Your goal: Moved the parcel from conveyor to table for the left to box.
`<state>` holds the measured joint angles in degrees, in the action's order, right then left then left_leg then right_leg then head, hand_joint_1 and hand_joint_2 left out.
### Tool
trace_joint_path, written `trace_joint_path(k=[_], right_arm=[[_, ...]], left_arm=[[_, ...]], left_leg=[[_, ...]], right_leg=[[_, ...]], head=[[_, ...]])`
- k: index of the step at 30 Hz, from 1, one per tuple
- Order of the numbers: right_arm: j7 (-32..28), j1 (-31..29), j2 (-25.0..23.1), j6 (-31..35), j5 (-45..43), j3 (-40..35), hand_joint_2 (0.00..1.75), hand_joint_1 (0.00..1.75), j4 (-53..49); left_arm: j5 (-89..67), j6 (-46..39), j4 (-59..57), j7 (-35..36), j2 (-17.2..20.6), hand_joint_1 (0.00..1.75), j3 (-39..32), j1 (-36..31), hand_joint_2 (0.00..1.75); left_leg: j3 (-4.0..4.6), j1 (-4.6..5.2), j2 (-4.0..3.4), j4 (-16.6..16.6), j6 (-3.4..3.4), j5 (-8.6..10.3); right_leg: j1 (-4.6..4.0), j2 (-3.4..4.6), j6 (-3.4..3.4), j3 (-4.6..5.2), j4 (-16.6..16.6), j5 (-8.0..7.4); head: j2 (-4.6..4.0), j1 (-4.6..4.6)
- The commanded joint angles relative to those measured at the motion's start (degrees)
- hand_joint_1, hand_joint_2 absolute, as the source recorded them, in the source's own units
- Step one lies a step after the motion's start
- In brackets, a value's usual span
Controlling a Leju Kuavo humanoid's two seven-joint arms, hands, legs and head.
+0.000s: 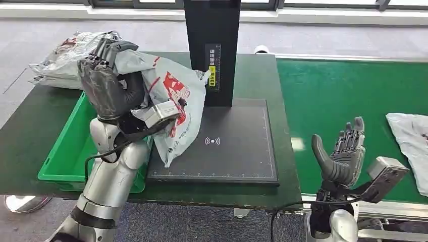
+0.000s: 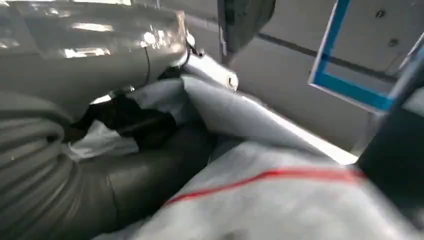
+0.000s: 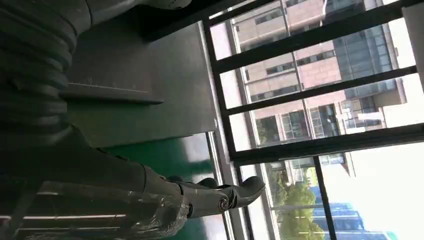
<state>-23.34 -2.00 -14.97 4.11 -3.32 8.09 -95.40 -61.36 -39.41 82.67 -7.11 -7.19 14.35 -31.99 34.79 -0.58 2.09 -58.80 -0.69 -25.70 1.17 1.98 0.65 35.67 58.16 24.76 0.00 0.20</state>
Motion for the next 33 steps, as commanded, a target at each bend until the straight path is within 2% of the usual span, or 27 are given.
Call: trace_joint_path(k=[1,9,16,26,30,31,32,33], right_arm=[[1.09,-0.1,-3.37,0.35,0.02,6.31,1.75,0.0,-2.35],[2.97,1.76,-4.39,-0.23,0.81,8.1,1.75,0.0,-6.09],[3.11,3.35,-3.87,-0.5,0.33,7.89,1.75,0.0,-6.58],[3.11,3.35,-3.87,-0.5,0.33,7.89,1.75,0.0,-6.58],[3.05,3.38,-3.51,-0.56,0.14,7.42,1.75,0.0,-5.93],[2.98,3.39,-3.45,-0.75,0.05,7.56,1.75,0.0,-5.89],[3.12,3.05,-3.38,-1.48,-0.07,7.76,1.75,0.0,-5.5],[3.15,2.7,-3.36,-2.05,0.15,8.21,1.75,0.0,-5.12]], left_arm=[[-10.68,-0.3,-27.15,6.01,5.19,1.75,-21.07,-5.32,1.75],[-25.3,1.86,-52.1,22.34,7.37,1.75,-19.24,-14.16,1.75],[-26.98,3.08,-58.77,24.58,8.89,1.75,-19.91,-17.04,1.75],[-26.98,3.08,-58.77,24.58,8.89,1.75,-19.91,-17.04,1.75],[-27.55,8.59,-61.53,23.42,8.19,1.75,-19.76,-17.43,1.75],[-28.64,11.67,-62.57,24.9,8.01,1.75,-18.91,-17.84,1.75],[-28.05,17.33,-63.56,26.05,7.71,1.61,-18.9,-18.19,1.75],[-24.6,20.92,-63.69,21.28,6.71,0.0,-21.38,-18.39,1.75]], left_leg=[[-0.27,0.05,-0.23,0.16,-0.02,0.01],[-0.23,-0.01,-0.02,0.12,-0.14,0.12],[-0.14,-0.1,-0.04,0.06,-0.17,0.09],[-0.21,-0.08,-0.14,0.14,-0.15,0.11],[-0.24,-0.1,-0.19,0.16,-0.15,0.1],[-0.25,-0.08,-0.17,0.19,-0.15,0.12],[-0.19,-0.08,-0.09,0.11,-0.16,0.11],[-0.25,-0.07,-0.12,0.2,-0.15,0.13]], right_leg=[[0.0,0.0,-0.11,-0.17,-0.05,0.0],[-0.19,-0.28,-0.2,-0.19,-0.06,0.02],[-0.17,-0.13,-0.21,-0.11,-0.02,-0.02],[-0.24,-0.21,-0.23,-0.17,-0.1,-0.04],[-0.26,-0.22,-0.26,-0.21,-0.15,-0.06],[-0.23,-0.24,-0.26,-0.21,-0.15,-0.06],[-0.22,-0.2,-0.24,-0.16,-0.08,-0.05],[-0.22,-0.27,-0.26,-0.22,-0.16,-0.06]], head=[[0.0,0.0],[0.02,0.04],[0.02,0.02],[0.02,0.02],[0.02,0.02],[0.02,0.02],[0.02,0.02],[0.02,0.02]])
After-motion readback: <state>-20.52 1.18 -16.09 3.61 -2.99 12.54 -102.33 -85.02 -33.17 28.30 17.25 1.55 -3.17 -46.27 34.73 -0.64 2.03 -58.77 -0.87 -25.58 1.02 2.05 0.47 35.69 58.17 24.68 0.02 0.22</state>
